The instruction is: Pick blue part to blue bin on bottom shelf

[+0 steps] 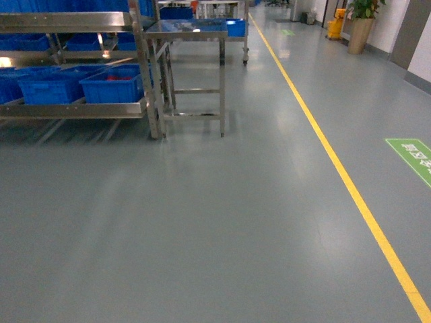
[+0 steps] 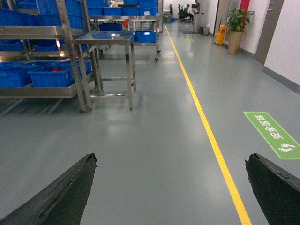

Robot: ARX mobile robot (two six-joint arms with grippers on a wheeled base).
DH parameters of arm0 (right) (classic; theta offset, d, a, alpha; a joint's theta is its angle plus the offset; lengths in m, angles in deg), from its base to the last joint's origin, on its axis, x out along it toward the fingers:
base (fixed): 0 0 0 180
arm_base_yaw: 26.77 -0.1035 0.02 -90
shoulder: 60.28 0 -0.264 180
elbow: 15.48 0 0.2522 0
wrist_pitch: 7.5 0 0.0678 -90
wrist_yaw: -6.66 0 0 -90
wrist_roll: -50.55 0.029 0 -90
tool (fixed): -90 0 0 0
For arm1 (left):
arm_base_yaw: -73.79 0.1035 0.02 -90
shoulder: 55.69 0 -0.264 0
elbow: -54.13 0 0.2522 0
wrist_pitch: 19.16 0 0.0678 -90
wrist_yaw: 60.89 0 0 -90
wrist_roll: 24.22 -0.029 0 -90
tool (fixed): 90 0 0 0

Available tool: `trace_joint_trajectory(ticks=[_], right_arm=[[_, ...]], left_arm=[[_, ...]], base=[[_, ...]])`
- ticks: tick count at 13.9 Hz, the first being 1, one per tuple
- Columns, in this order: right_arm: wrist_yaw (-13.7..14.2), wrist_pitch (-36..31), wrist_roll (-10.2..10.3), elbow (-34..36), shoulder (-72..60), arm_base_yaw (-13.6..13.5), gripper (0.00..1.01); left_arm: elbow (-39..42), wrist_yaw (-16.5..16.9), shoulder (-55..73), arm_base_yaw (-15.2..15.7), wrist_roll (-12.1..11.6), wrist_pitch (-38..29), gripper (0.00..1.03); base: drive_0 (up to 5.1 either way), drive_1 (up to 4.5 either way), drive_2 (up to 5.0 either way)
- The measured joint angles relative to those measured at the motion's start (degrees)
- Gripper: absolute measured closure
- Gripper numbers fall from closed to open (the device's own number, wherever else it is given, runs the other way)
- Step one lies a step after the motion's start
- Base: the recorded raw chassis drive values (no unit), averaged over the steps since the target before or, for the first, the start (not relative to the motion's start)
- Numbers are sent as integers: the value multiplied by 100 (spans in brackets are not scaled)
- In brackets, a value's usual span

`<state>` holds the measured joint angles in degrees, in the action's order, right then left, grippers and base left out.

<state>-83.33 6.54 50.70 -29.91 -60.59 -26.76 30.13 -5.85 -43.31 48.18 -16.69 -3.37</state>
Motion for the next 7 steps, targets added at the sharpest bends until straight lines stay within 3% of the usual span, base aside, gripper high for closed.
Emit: trace_joint_trajectory(ticks=[7], right_arm=[[0, 7, 0, 0, 0, 0, 3]], left_arm=[[0, 0, 0, -2, 0, 15, 60]], base=[[-1, 417, -419]])
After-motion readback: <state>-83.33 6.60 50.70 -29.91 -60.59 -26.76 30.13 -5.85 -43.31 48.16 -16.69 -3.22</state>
